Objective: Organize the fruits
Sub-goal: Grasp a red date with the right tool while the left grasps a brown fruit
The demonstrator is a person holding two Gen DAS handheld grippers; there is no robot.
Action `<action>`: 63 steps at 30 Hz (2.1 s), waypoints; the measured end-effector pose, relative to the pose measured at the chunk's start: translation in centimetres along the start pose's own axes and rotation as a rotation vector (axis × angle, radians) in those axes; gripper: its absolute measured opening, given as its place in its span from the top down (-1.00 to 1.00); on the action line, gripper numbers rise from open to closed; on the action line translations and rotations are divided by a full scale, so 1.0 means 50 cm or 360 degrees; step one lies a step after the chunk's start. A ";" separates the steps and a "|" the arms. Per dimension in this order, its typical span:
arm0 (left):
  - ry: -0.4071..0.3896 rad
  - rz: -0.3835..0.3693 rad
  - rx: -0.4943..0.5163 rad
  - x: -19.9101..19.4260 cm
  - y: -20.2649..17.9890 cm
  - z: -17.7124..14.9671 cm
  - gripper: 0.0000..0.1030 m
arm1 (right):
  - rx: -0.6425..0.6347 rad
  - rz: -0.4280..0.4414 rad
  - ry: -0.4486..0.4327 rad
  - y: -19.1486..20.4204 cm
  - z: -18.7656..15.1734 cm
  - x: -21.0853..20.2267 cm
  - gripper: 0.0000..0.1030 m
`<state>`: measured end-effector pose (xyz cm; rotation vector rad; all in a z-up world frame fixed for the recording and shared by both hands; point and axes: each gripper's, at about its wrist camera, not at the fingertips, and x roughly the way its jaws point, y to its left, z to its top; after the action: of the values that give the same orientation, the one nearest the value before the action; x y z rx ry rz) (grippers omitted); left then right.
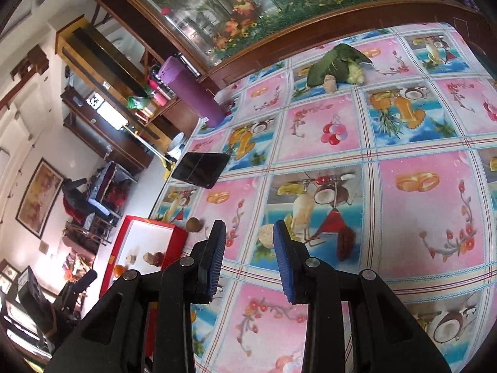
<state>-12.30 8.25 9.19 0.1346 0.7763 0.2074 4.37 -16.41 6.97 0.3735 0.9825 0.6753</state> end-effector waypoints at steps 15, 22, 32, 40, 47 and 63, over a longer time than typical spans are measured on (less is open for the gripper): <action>-0.0001 -0.0135 0.0155 0.026 -0.082 0.047 -0.79 | 0.0007 -0.0339 0.0127 -0.074 -0.001 0.008 0.40; 0.0061 -0.0237 0.0198 0.069 -0.128 0.058 -0.79 | 0.0018 -0.0437 0.0184 -0.089 -0.002 0.032 0.40; 0.0115 -0.0156 0.0322 0.144 -0.043 0.135 -0.79 | 0.0034 -0.0471 0.0239 -0.094 -0.008 0.056 0.40; 0.0412 -0.0319 0.0324 0.283 -0.066 0.188 -0.43 | 0.0014 -0.0507 0.0259 -0.091 -0.010 0.067 0.41; 0.0574 -0.0376 0.0288 0.344 -0.082 0.190 -0.13 | 0.0000 -0.0514 0.0261 -0.088 -0.010 0.070 0.41; 0.0724 -0.0443 0.0298 0.368 -0.102 0.172 0.36 | -0.0021 -0.0531 0.0261 -0.085 -0.011 0.073 0.48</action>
<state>7.24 7.21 1.76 0.1566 1.2568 -0.1058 6.76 -17.10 1.94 0.1380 1.1633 0.4128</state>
